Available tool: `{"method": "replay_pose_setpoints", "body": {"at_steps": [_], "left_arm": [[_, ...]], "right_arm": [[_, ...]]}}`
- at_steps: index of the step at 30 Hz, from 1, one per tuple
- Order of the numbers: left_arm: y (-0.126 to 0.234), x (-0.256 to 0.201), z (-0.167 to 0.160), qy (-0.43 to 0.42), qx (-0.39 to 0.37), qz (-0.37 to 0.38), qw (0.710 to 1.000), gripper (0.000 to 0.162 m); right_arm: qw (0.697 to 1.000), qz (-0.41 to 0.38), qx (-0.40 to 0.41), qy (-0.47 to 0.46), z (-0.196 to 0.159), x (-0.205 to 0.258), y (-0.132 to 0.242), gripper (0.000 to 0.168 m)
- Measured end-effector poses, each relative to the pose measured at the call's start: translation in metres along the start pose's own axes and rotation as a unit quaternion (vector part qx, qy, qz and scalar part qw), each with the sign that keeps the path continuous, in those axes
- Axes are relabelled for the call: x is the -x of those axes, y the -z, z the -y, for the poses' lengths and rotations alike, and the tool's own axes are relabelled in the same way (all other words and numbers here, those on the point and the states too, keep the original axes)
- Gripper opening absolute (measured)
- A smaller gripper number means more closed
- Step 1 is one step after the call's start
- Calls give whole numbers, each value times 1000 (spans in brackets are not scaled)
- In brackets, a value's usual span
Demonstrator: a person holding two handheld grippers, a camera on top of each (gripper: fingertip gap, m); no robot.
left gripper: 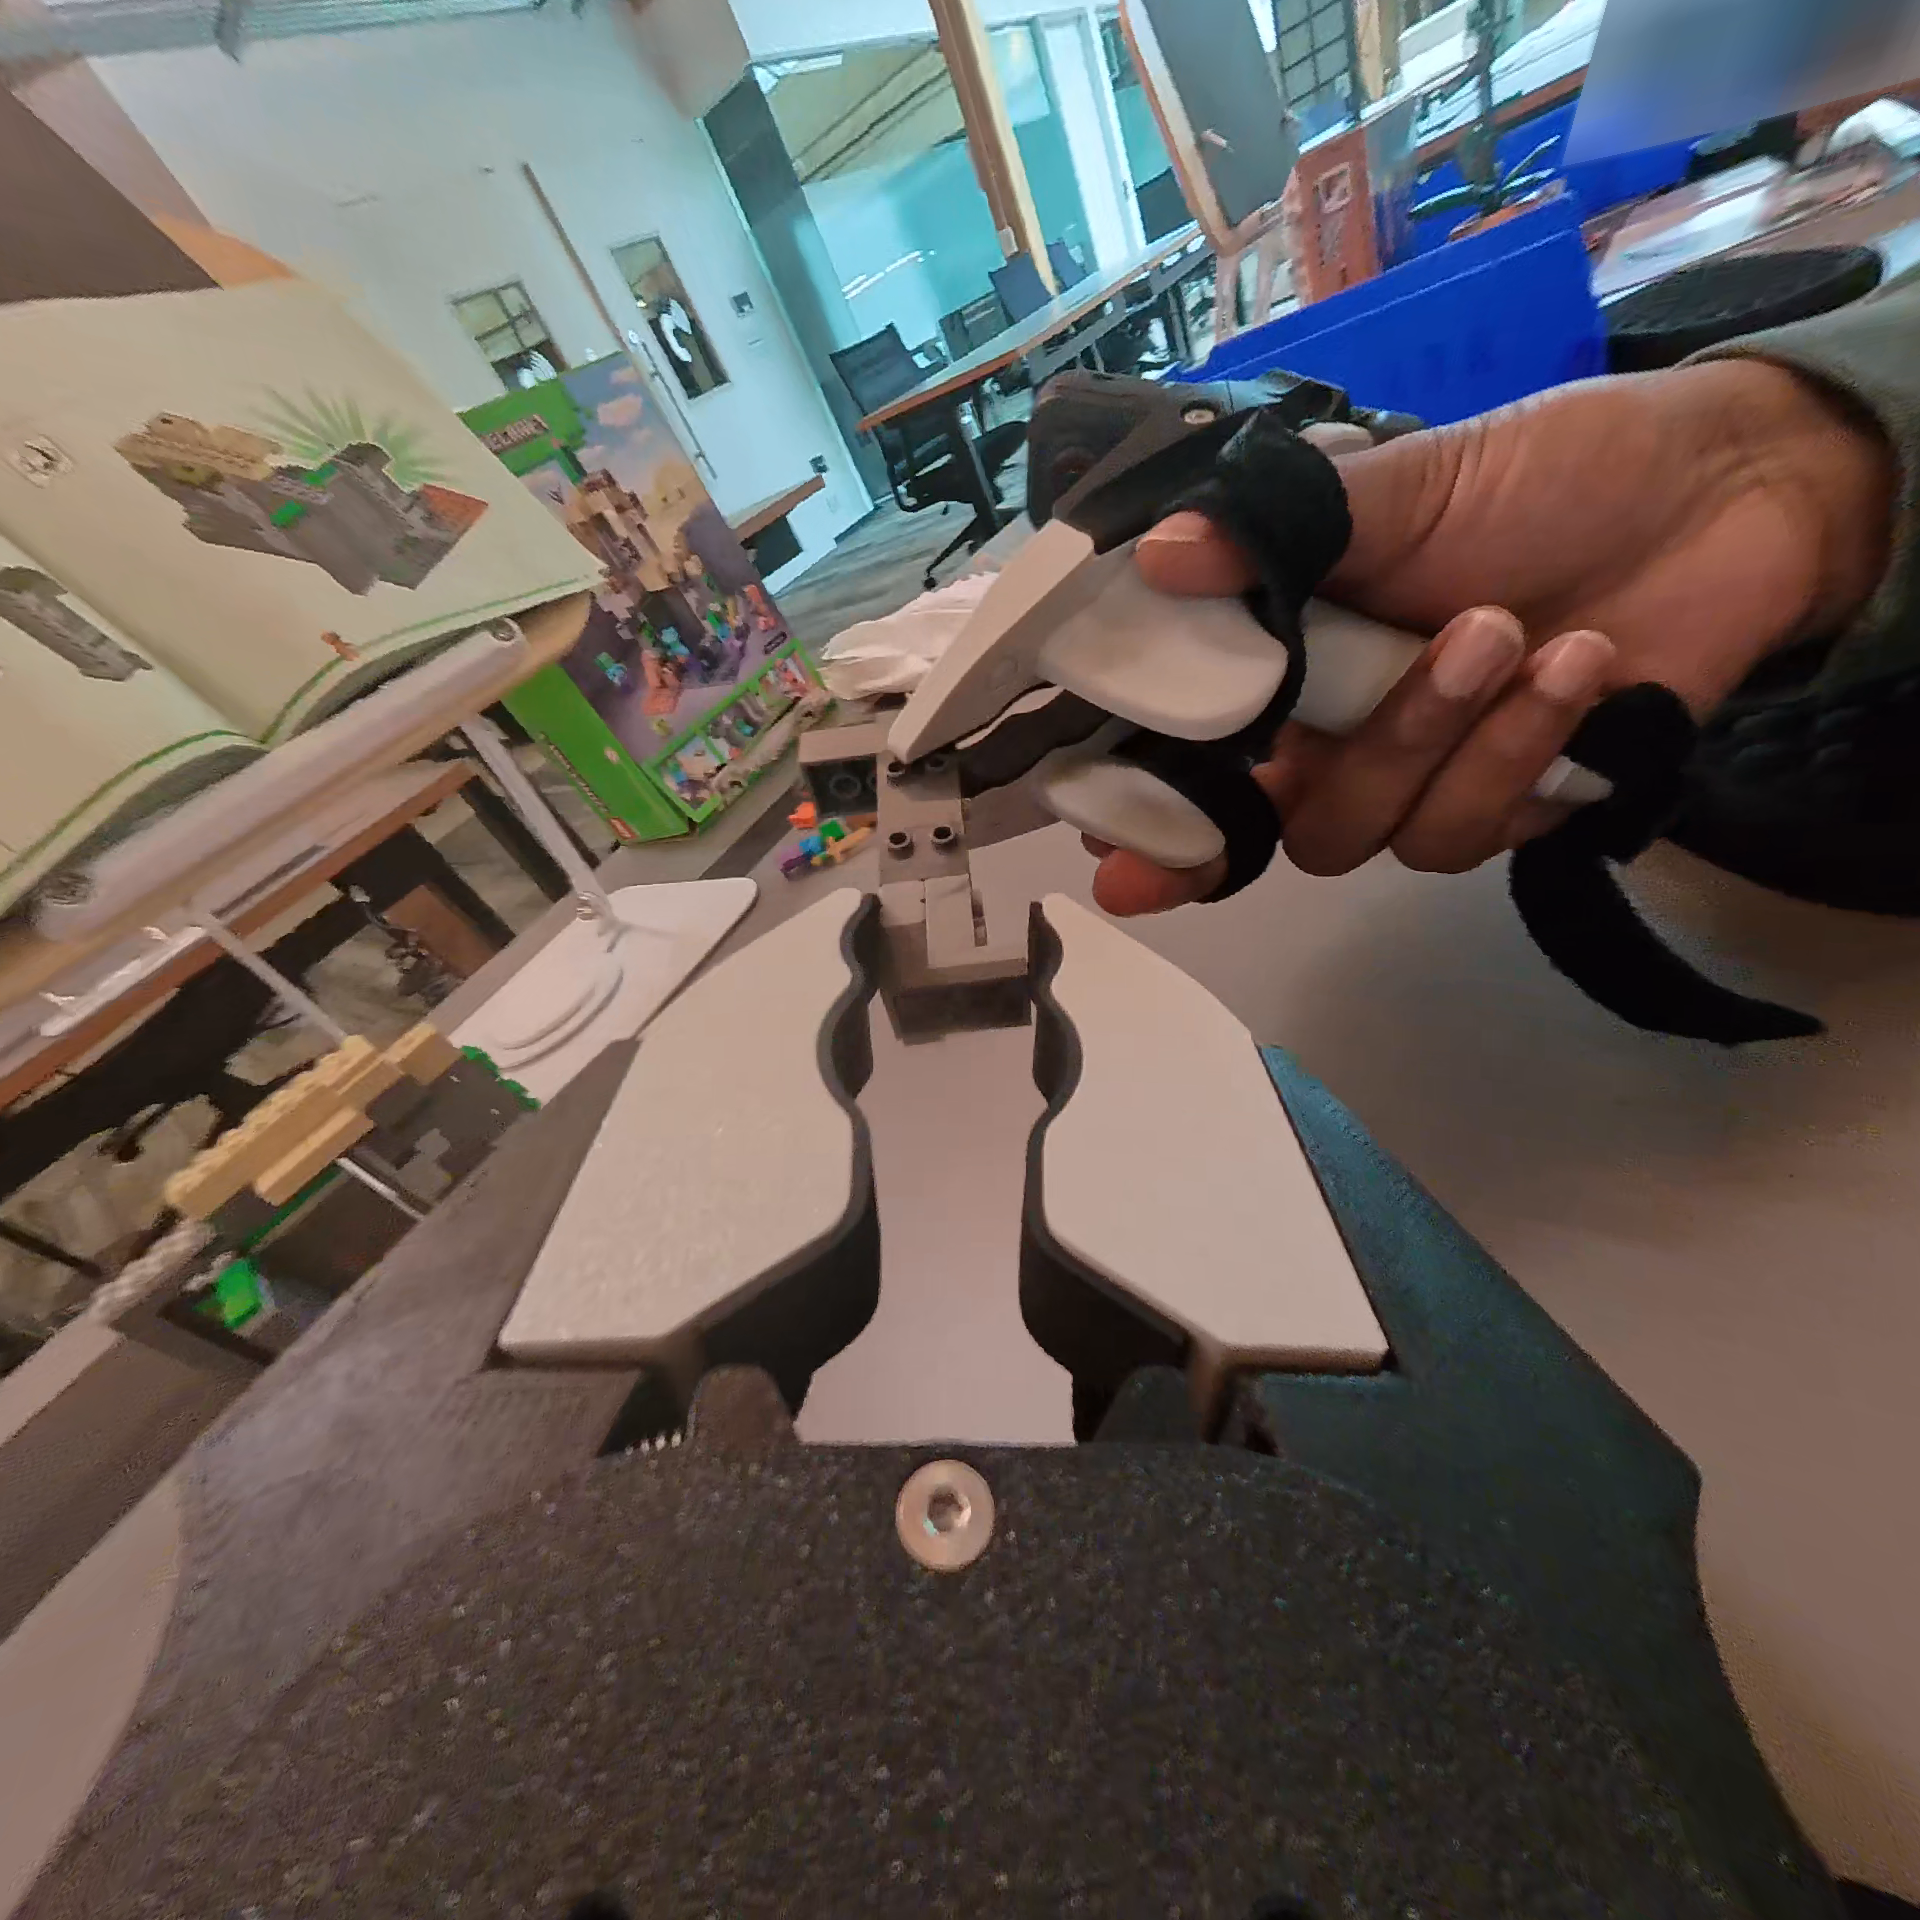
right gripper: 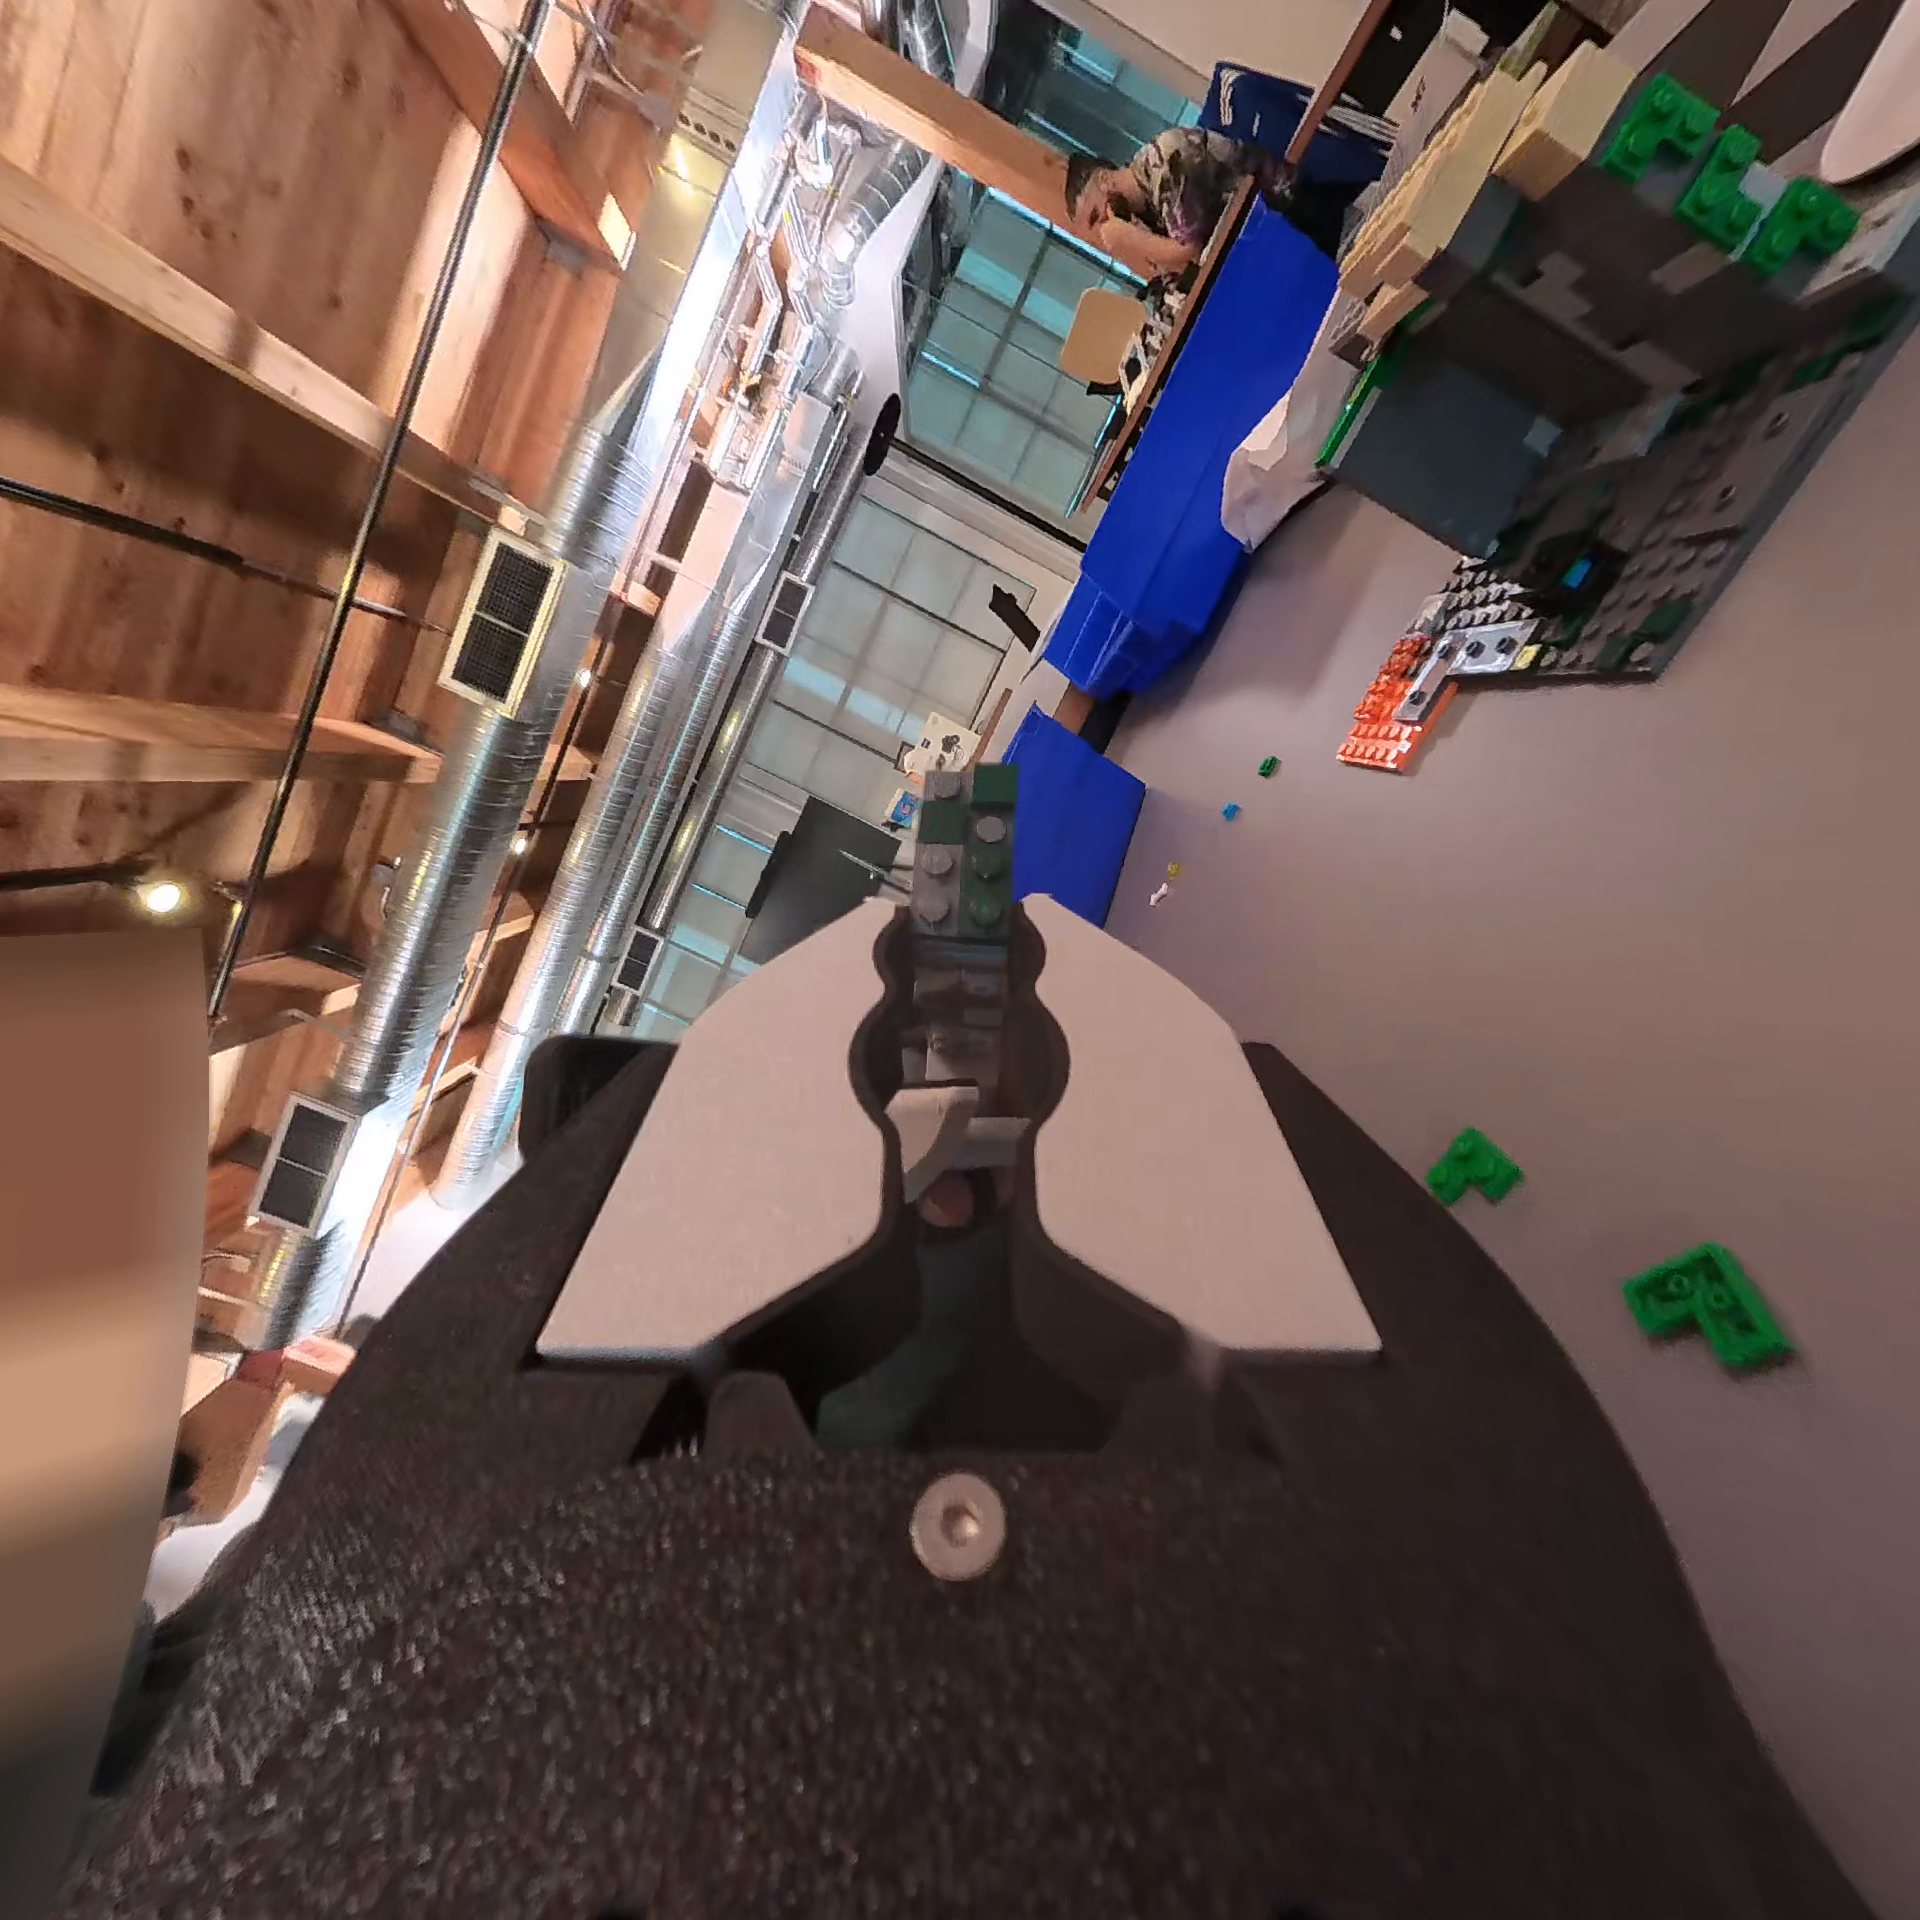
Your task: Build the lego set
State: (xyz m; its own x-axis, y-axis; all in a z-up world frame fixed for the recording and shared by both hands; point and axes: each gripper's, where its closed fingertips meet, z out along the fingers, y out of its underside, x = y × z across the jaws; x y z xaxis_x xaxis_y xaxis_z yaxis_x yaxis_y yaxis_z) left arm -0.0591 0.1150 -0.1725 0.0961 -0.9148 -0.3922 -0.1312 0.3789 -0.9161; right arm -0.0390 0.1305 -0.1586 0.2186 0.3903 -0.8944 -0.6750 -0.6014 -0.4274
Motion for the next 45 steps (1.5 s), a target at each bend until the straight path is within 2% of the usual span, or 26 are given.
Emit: {"method": "replay_pose_setpoints", "body": {"at_steps": [3, 6, 7, 9, 11, 15, 19, 26, 29, 39, 45], "left_arm": [[1, -6, 0, 48, -3, -45, 998, 27], [2, -22, -2, 105, 4, -123, 987, 27], [2, -30, -7, 119, 18, -154, 981, 27], [1, -45, -17, 131, 45, -198, 970, 26], [0, -61, -29, 127, 80, -236, 960, 26], [-1, -83, -49, 110, 137, -275, 945, 26], [0, -90, -57, 107, 159, -291, 937, 27], [2, -94, -69, 86, 196, -295, 931, 27], [5, -96, -72, 78, 206, -300, 928, 34], [6, -95, -80, 55, 228, -290, 928, 36], [6, -93, -79, 56, 224, -286, 930, 35]], "right_arm": [[998, -3, 41, 56, -1, 2, 10, 22], [970, -17, 128, 207, -2, 6, 28, 39], [946, -37, 158, 280, -3, 4, 35, 41], [878, -76, 223, 418, -8, -2, 47, 41], [812, -88, 292, 497, -27, -9, 56, 42], [726, -108, 388, 558, -65, -40, 60, 41], [678, -118, 442, 576, -89, -61, 62, 37], [643, -144, 474, 584, -97, -78, 64, 18], [639, -154, 479, 582, -97, -79, 65, 17], [601, -203, 509, 581, -94, -80, 71, 17], [628, -192, 491, 573, -93, -72, 66, 23]]}}
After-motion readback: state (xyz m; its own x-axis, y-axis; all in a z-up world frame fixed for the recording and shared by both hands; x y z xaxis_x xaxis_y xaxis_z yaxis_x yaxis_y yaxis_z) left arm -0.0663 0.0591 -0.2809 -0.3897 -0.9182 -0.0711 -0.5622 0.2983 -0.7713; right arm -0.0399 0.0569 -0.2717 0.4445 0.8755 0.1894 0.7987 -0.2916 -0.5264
